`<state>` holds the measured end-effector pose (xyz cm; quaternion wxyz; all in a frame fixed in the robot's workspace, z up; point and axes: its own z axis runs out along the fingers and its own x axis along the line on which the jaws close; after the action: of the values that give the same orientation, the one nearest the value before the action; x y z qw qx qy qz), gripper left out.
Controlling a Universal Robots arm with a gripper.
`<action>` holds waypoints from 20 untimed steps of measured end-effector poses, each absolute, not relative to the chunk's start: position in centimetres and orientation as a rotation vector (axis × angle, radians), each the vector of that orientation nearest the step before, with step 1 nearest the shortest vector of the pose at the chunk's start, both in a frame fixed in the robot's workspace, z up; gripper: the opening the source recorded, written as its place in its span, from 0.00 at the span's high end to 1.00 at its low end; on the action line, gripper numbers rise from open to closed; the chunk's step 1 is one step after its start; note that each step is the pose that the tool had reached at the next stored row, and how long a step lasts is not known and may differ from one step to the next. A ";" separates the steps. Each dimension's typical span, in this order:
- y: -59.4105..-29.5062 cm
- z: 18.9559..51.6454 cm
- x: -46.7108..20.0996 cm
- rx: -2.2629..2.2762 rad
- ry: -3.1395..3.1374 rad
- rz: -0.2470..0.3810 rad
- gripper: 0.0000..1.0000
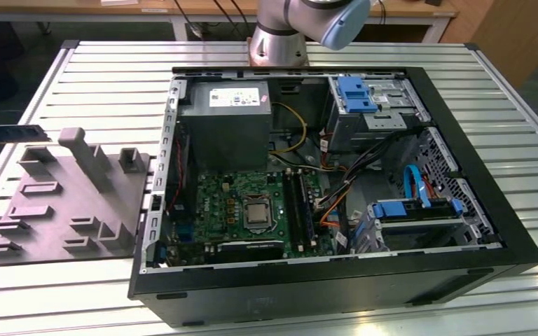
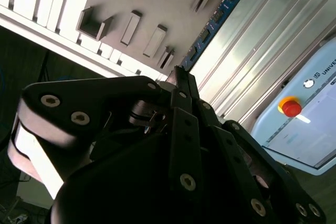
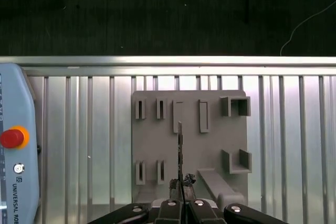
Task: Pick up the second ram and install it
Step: 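Pick up the second ram and move it above second insertion slot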
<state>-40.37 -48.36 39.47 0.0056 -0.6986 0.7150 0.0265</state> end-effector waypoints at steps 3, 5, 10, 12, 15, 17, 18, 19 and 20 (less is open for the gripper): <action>-48.4 39.5 -39.9 -2.187 2.239 0.083 0.89; -48.4 39.5 -39.5 -2.187 2.239 0.083 0.89; -48.4 39.5 -38.7 -2.187 2.238 0.083 0.89; -48.4 39.5 -38.4 -2.187 2.238 0.083 0.89; -48.4 39.5 -38.0 -2.187 2.238 0.083 0.89; -48.4 39.5 -37.7 -2.187 2.239 0.083 0.89; -48.4 39.5 -37.5 -2.187 2.238 0.083 0.89; -48.4 39.5 -37.4 -2.187 2.238 0.083 0.89; -48.4 39.5 -37.2 -2.187 2.238 0.083 0.89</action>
<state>-37.24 -48.36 39.47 0.0056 -0.6986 0.7150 0.0265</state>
